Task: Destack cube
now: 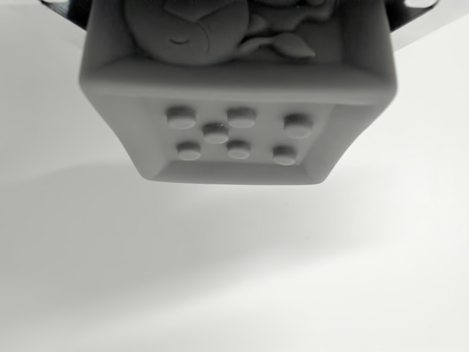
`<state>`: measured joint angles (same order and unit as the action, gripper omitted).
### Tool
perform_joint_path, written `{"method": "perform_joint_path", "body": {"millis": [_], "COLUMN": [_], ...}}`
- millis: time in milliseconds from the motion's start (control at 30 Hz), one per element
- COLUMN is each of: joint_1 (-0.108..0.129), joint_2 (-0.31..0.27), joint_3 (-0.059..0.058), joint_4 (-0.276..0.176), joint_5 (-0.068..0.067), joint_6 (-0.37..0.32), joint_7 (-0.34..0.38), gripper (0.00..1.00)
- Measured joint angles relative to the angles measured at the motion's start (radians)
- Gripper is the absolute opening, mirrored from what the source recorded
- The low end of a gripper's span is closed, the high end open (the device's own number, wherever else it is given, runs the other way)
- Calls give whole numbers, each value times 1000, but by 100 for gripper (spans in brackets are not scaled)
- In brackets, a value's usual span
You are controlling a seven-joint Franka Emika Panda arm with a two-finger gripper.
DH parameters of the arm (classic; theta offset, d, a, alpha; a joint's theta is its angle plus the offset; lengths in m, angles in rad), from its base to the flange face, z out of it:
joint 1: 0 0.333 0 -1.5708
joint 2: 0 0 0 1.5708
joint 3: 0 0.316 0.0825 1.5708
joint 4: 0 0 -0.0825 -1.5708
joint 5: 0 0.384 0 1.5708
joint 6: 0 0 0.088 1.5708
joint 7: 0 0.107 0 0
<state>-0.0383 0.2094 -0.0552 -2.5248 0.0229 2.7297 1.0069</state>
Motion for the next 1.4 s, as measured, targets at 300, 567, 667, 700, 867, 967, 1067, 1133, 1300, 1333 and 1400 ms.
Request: {"method": "perform_joint_path", "body": {"millis": [300, 567, 667, 700, 867, 967, 1067, 1133, 1300, 1333, 1400], "joint_1": [-33, -59, -67, -68, -69, -72, -76, -78, -84, -84, -86], "joint_2": [17, 31, 47, 58, 115, 140, 156, 169, 202, 207, 217], "joint_3": [0, 0, 1, 2, 9, 12, 15, 18, 23, 24, 26], "joint_4": [-4, -5, -5, -4, 4, 10, 14, 17, 25, 27, 29], "joint_5": [4, 6, 8, 10, 16, 18, 20, 20, 20, 20, 20], "joint_6": [21, 37, 55, 64, 105, 125, 140, 151, 175, 179, 186], "joint_7": [-53, -95, -104, -105, -108, -110, -111, -111, -112, -112, -112], "gripper": [0, 0, 0, 0, 0, 0, 0, 0, 0, 0, 0]}}
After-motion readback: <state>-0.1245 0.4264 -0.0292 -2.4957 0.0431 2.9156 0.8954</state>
